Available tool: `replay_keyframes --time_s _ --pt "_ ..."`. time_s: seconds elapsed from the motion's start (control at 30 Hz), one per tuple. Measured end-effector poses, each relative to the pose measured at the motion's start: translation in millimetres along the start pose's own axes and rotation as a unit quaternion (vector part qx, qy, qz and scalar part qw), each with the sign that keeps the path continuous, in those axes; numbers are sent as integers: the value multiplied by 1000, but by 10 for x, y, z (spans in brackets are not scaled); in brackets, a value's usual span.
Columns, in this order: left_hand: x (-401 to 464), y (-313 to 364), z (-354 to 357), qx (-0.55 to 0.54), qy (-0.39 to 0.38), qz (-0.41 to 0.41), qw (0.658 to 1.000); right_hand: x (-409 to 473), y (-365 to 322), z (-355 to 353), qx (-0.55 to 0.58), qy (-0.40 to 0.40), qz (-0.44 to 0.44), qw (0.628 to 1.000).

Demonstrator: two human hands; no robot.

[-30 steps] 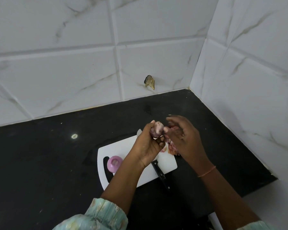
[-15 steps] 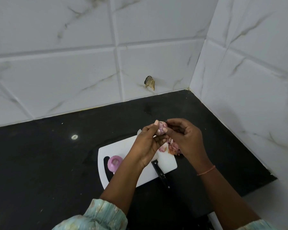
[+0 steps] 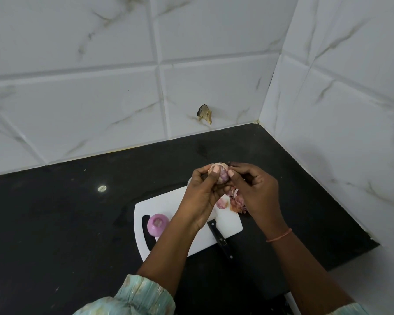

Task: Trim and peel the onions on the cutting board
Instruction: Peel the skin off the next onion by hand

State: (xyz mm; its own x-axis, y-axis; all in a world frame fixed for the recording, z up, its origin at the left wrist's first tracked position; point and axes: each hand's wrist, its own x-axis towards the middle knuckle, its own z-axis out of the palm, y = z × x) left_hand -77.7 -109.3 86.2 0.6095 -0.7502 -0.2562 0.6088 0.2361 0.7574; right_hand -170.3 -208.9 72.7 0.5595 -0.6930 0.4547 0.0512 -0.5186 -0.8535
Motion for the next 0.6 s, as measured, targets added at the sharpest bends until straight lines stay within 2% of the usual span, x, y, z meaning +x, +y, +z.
replay_keyframes --time_s 0.3,0.5,0.6 --pt "-7 9 -23 43 -2 50 998 33 -51 -15 -23 -31 21 999" --pt "-15 22 -14 36 -16 49 998 34 -65 -8 -55 2 6 998" --pt "-22 31 -11 25 -18 45 999 45 -87 -16 -36 6 13 999"
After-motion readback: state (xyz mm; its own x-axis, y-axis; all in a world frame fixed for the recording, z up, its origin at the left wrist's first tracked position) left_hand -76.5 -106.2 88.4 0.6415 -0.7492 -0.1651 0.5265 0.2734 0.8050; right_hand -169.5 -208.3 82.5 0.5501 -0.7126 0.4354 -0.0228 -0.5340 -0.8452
